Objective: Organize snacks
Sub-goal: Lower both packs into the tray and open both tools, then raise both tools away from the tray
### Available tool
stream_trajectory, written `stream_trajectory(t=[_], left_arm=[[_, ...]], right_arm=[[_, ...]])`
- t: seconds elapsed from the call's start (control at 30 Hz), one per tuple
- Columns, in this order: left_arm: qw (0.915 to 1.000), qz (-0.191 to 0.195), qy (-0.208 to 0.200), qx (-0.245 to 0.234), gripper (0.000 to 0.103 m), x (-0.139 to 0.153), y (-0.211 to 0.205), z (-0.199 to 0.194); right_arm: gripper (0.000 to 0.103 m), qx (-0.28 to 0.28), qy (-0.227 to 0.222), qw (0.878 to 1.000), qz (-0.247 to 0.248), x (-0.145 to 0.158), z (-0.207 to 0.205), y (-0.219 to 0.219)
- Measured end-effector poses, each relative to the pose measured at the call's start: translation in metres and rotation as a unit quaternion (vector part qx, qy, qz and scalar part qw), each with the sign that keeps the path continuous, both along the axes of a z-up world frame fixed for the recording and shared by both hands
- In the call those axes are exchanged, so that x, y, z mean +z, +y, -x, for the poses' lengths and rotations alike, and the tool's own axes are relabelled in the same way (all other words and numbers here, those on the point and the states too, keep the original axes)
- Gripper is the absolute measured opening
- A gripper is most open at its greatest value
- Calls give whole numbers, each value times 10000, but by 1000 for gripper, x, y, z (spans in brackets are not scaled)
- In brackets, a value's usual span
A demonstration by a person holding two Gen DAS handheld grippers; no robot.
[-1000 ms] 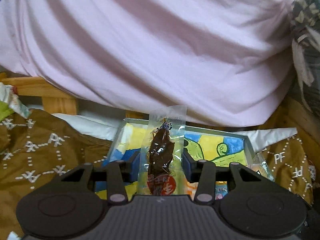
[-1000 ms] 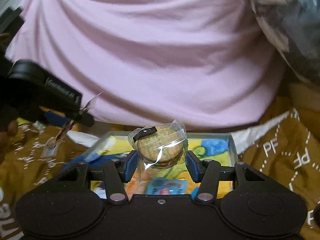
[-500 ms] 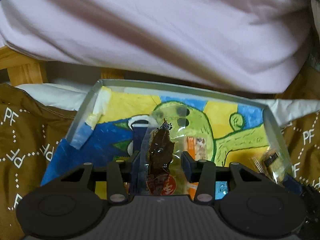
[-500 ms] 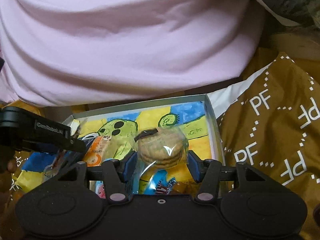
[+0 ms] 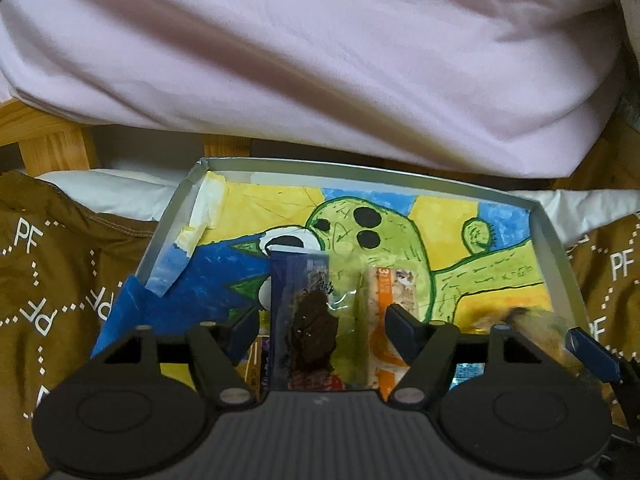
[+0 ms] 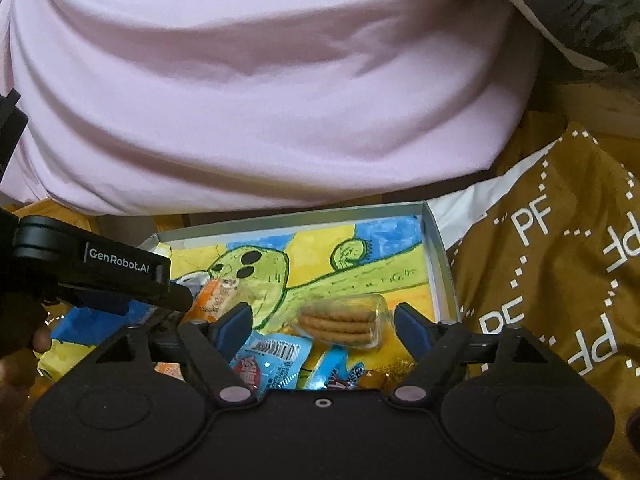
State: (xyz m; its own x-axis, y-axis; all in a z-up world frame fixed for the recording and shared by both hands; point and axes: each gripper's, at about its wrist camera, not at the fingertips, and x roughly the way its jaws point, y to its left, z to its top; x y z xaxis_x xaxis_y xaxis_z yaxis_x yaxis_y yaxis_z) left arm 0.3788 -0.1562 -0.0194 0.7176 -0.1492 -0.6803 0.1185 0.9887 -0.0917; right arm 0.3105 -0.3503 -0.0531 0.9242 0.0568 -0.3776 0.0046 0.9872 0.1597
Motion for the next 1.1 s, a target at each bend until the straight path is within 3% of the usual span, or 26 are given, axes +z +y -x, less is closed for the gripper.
stream_trajectory(t=[0.47,0.83,1.1], left_arm=[[9970,275,-622,369,99,37,28,33],[9914,392,-1084,625,102,77,57,79],[9850,575,-1418,803,103,98,85,141]], right_arm=[[100,-126,-427,9990,43,27,29,7],[102,-210,-941,9953,59,71,82,11],[102,-204,-1152,9931,66,92,136,28]])
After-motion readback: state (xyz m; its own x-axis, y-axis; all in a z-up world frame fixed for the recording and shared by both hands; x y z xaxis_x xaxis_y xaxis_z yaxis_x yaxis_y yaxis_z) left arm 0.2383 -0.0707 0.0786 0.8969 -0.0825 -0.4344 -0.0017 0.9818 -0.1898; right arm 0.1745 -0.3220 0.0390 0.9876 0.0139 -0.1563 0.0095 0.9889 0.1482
